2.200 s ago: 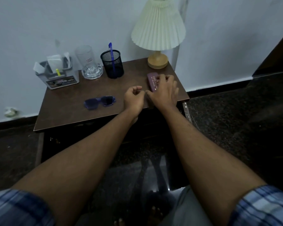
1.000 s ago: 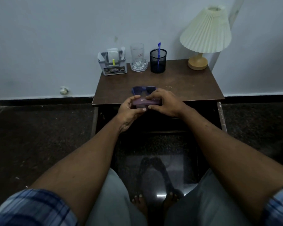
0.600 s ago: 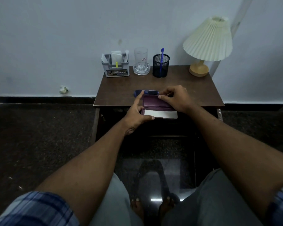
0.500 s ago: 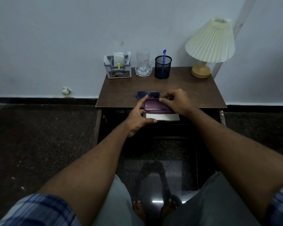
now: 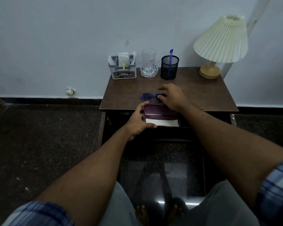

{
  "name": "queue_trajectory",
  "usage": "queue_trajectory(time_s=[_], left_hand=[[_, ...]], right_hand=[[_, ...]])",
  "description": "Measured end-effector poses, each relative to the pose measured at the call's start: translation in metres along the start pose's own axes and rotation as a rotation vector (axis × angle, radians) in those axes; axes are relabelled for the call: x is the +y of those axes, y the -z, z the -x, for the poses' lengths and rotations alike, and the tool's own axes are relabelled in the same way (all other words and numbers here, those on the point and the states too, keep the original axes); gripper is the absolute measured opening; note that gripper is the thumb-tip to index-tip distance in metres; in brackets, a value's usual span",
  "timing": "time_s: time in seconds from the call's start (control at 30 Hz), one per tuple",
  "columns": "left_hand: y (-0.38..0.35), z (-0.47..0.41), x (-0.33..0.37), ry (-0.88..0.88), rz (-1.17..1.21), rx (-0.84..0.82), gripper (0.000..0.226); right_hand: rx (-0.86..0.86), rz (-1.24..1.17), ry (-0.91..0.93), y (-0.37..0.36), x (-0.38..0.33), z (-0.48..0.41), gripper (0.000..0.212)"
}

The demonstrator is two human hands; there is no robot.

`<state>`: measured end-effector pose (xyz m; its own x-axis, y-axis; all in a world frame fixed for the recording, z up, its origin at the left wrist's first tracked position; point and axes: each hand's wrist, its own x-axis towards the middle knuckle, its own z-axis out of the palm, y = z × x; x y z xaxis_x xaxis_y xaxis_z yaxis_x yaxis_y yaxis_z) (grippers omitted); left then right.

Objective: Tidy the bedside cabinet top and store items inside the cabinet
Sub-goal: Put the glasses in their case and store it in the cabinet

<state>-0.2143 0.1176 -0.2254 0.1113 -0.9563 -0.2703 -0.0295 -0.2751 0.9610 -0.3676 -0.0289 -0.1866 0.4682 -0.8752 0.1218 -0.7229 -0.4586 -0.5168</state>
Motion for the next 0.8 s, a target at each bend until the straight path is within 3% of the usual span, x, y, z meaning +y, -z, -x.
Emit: queue_trajectory(time_s=[0.23,0.33,0.57,0.8], left_hand=[[0.007,-0.009,-0.005,-0.018,-0.042,-0.024,0.106],[0.009,-0.009,-0.007,-0.022,-0.051,-0.030,0.105],[0.009,-0.011,-0.007,-0.027,-0.031,-0.034,0.107],[0.009,-0.011,-0.001,-0.047,0.011,-0.008,0.108]], right_hand=[[-0.062,0.079,-0.027,-0.015,-0.002,-0.014,0.046],[-0.091,0.055,-0.025,-0.019,-0.003,-0.017,0.033],[0.027,0.028,-0.025,-0.024,-0.001,-0.011,0.014],[0.132,-0.126,0.048,0.019,0.002,0.001,0.018]])
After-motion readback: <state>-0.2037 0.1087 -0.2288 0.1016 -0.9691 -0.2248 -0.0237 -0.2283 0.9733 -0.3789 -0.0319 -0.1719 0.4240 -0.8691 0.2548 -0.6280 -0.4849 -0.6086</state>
